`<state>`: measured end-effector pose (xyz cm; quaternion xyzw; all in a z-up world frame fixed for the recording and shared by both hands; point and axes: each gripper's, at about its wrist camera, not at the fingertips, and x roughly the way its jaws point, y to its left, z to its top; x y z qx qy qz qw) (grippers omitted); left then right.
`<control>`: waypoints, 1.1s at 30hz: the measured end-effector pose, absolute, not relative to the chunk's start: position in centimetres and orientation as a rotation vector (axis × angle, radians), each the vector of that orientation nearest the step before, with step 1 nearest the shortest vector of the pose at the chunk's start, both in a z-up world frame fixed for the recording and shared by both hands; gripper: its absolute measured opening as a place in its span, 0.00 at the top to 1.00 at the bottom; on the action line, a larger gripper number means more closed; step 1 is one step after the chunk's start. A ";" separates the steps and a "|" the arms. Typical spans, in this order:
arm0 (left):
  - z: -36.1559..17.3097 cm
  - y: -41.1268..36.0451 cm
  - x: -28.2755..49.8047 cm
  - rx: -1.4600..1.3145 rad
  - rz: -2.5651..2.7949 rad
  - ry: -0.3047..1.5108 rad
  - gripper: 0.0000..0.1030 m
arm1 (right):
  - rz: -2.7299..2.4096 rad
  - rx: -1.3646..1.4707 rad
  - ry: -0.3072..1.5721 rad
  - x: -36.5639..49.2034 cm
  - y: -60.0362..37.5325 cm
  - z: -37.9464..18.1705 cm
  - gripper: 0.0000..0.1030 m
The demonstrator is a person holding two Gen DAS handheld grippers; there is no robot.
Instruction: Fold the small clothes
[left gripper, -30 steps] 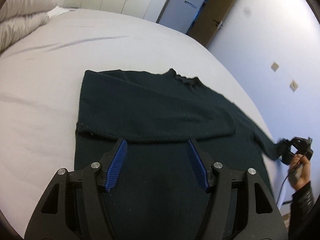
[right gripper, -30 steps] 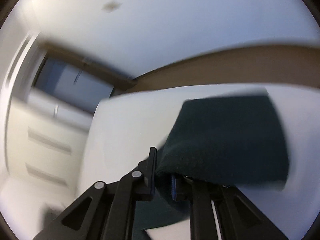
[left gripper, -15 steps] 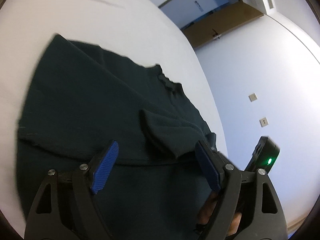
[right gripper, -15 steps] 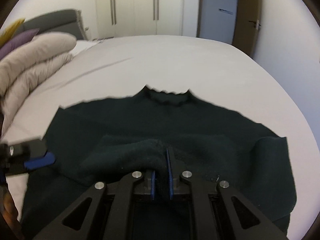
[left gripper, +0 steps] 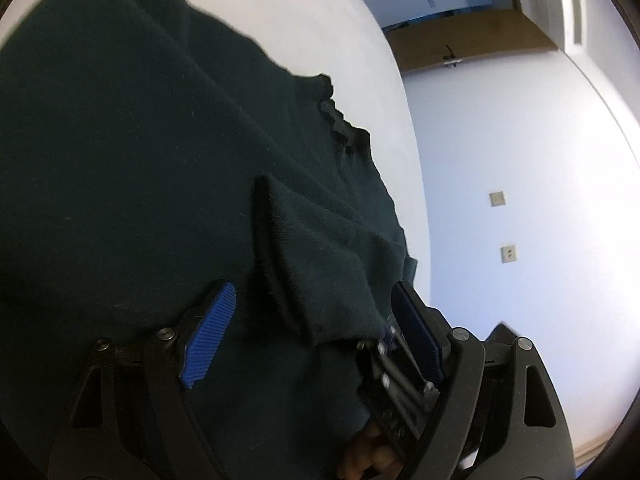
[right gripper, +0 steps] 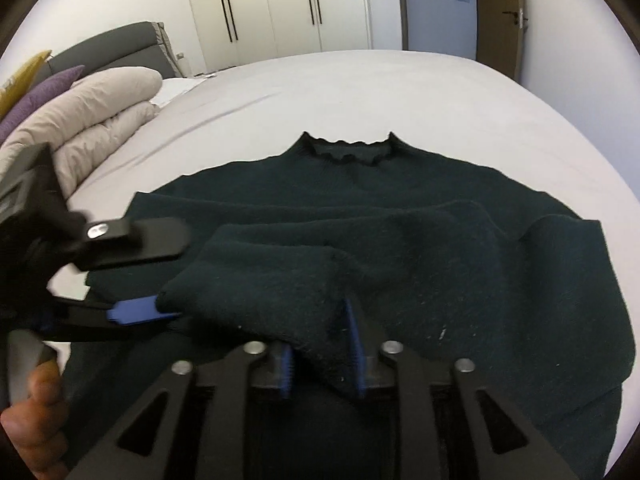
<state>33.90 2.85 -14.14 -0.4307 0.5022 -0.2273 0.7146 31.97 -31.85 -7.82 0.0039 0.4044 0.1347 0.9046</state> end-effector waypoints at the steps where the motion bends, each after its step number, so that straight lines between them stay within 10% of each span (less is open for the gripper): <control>1: -14.1 2.6 33.9 -0.957 -0.509 1.114 0.24 | 0.283 0.004 0.834 31.9 -31.7 -7.8 0.70; 5: -14.8 1.1 35.0 -0.967 -0.558 1.165 0.65 | 0.316 0.022 0.847 31.1 -32.1 -7.5 0.57; 10: -14.7 0.5 35.4 -0.901 -0.530 1.140 0.87 | 0.347 0.281 0.864 27.5 -37.1 -6.8 0.38; 20: -9.3 -0.7 34.6 -0.455 -0.384 0.929 0.89 | 0.214 1.333 0.699 22.4 -53.8 -13.2 0.34; 33: -10.0 0.3 33.4 -0.484 -0.428 0.889 0.89 | 0.192 1.531 0.631 28.1 -54.8 -14.2 0.32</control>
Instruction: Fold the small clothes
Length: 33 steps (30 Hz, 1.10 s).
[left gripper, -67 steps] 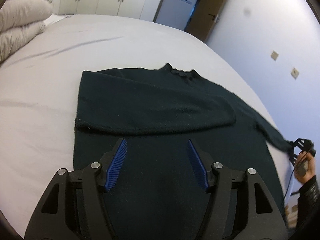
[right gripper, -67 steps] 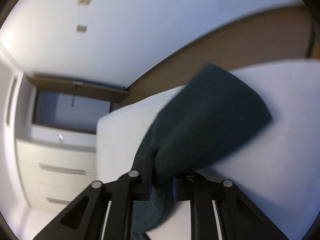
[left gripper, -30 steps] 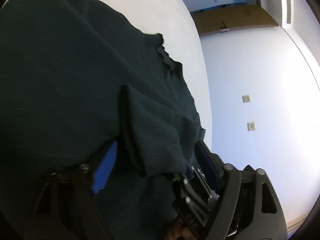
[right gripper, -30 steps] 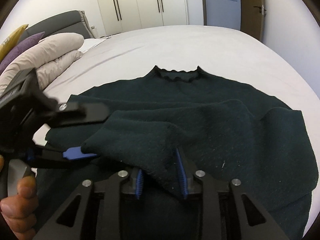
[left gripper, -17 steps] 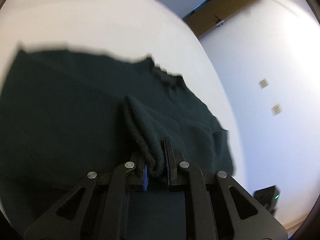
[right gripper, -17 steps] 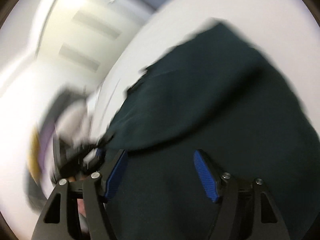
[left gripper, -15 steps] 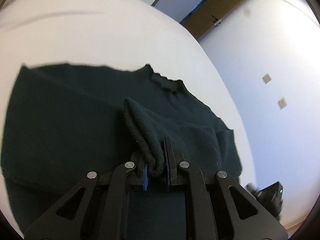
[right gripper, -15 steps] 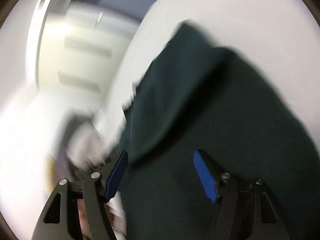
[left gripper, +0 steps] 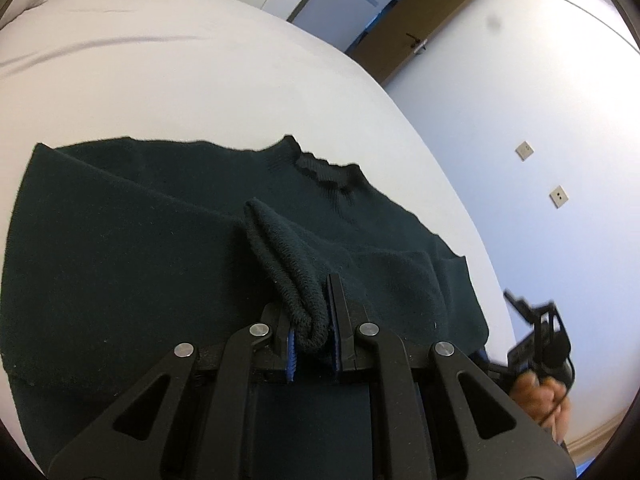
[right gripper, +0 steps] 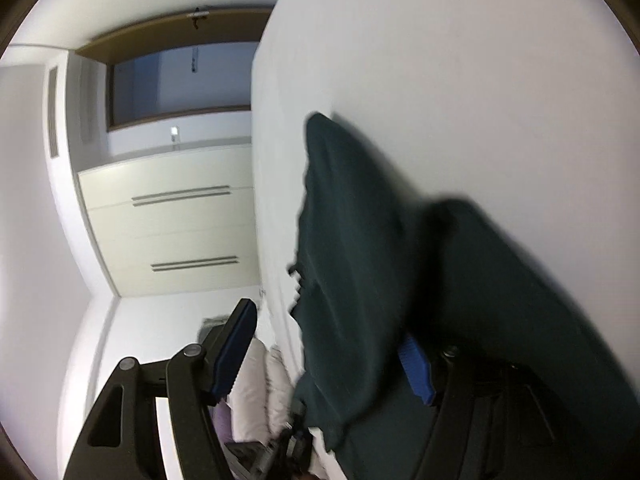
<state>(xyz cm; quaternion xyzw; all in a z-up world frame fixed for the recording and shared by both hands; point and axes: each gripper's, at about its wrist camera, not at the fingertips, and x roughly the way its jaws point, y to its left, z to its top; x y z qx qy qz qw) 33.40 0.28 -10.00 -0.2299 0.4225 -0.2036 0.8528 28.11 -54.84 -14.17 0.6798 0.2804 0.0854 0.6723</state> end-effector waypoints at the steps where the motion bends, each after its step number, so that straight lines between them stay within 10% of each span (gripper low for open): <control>1: -10.2 0.3 33.4 -0.480 -0.420 0.892 0.89 | 0.185 1.534 0.612 28.4 -55.2 -14.1 0.32; 18: -13.9 0.6 34.1 -0.499 -0.423 0.948 0.88 | 0.201 1.509 0.430 28.8 -58.6 -15.4 0.52; 26: -14.3 0.0 34.0 -0.430 -0.395 0.948 0.88 | 0.203 1.315 0.556 29.2 -53.7 -12.9 0.39; 33: -14.7 0.7 34.0 -0.461 -0.421 0.942 0.87 | 0.173 1.477 0.480 27.7 -58.3 -15.9 0.74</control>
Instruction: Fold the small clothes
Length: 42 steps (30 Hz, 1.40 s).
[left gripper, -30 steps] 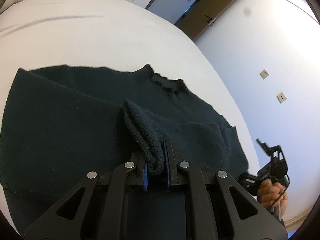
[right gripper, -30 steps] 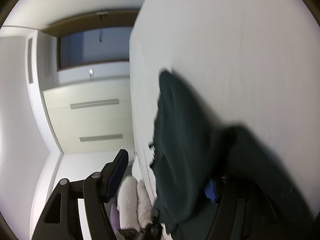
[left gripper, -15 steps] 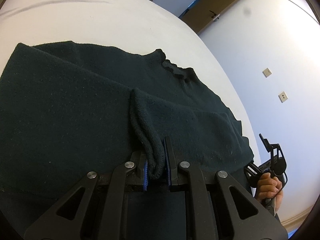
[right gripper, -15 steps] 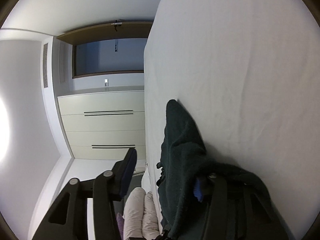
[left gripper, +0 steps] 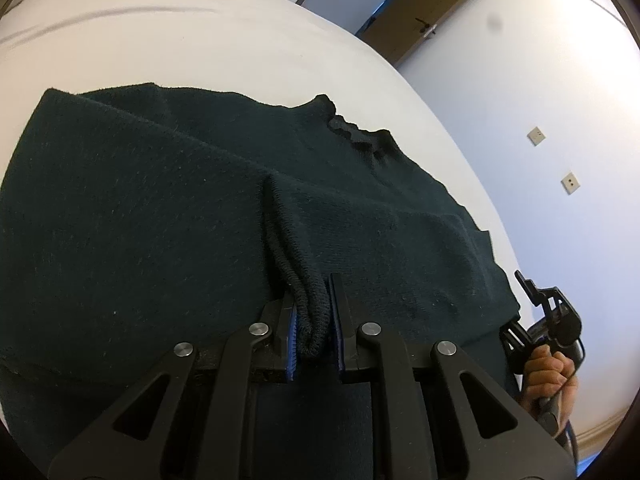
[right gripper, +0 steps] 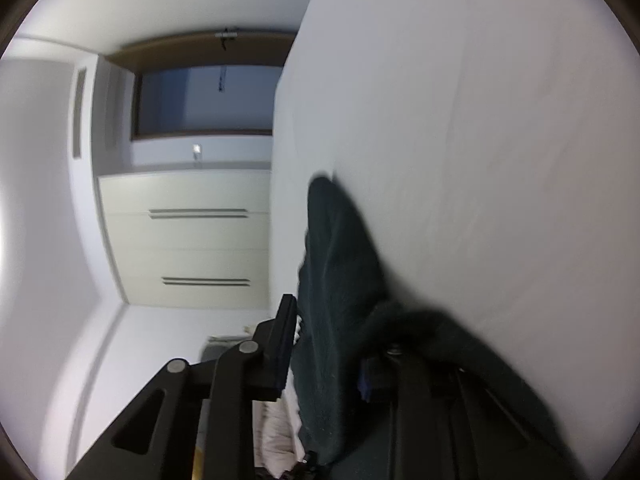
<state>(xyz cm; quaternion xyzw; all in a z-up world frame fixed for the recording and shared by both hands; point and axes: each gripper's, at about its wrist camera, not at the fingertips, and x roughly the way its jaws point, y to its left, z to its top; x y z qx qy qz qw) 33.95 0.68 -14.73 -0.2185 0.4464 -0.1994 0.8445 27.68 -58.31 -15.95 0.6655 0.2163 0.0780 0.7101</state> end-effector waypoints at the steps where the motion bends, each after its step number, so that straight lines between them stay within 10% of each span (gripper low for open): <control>1: -14.7 0.8 33.9 -0.463 -0.425 0.945 0.87 | 0.176 1.472 0.479 27.6 -58.7 -15.8 0.74; 6: -13.3 1.5 31.9 -0.421 -0.344 0.935 0.86 | 0.204 1.440 0.519 27.8 -58.6 -15.7 0.71; 14: -8.9 0.3 29.0 -0.234 -0.253 0.791 0.86 | 0.176 1.407 0.593 22.3 -55.8 -12.1 0.31; 28: -13.4 -3.7 34.4 -0.092 -0.274 0.888 0.86 | 0.386 1.007 0.841 34.2 -50.7 -10.6 0.47; 31: -13.9 -2.8 34.4 -0.146 -0.310 0.873 0.86 | 0.297 1.046 0.857 35.8 -53.3 -13.6 0.97; 32: -14.1 -2.2 34.3 -0.169 -0.321 0.868 0.86 | 0.282 1.083 0.846 35.7 -54.5 -14.2 1.00; 39: -15.2 -0.3 34.8 -0.311 -0.371 0.857 0.86 | 0.084 1.166 0.694 33.6 -61.6 -13.8 0.92; 42: -15.5 -0.5 34.8 -0.304 -0.366 0.846 0.86 | 0.099 1.073 0.680 32.8 -59.7 -10.8 0.68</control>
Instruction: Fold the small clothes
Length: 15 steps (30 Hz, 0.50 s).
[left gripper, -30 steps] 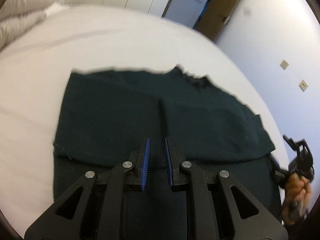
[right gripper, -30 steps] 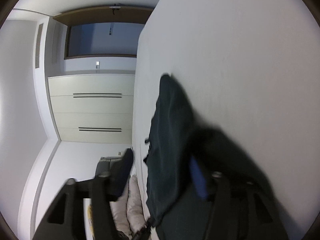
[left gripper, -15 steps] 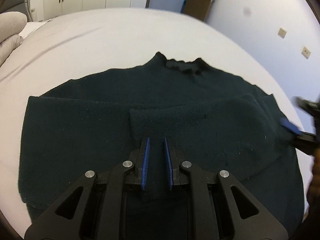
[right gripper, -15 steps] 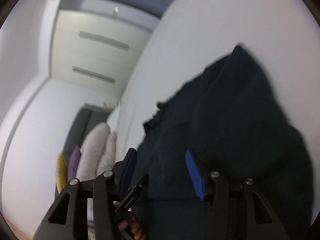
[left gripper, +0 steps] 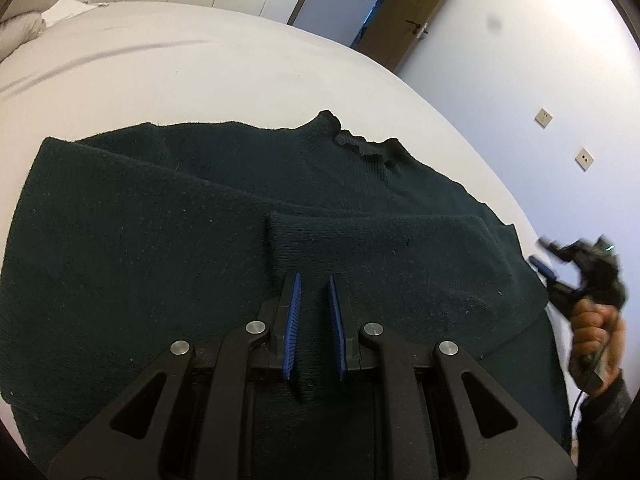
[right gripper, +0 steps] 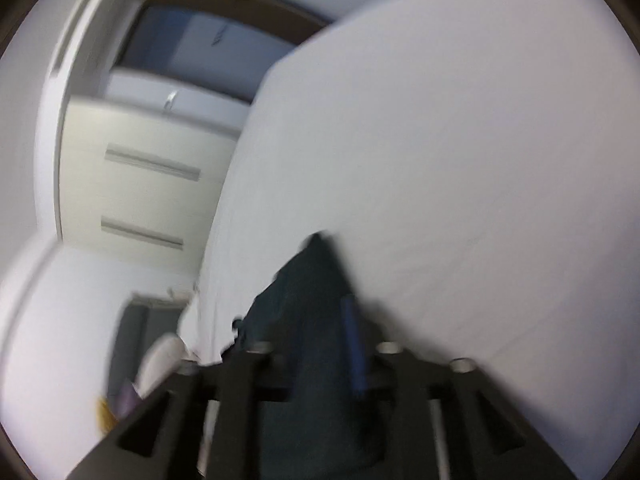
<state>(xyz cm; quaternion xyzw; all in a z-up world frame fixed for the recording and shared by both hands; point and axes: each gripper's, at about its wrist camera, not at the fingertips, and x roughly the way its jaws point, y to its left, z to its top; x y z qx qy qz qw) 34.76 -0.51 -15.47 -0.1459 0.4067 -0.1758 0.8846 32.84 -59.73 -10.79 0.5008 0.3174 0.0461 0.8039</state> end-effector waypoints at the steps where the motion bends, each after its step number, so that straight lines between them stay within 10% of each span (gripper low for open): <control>1: -15.5 -0.7 34.7 -0.294 -0.362 0.843 0.86 | 0.137 1.036 0.676 33.0 -58.5 -9.8 0.65; 7: -15.6 -1.1 34.7 -0.281 -0.357 0.835 0.86 | 0.387 0.943 0.805 37.3 -49.8 -9.8 0.49; 11: -15.8 -0.8 34.8 -0.302 -0.370 0.829 0.86 | 0.340 1.025 0.819 38.0 -51.4 -13.5 0.95; 15: -15.8 -0.6 34.7 -0.313 -0.375 0.826 0.86 | 0.242 1.064 0.703 36.3 -55.6 -13.1 1.00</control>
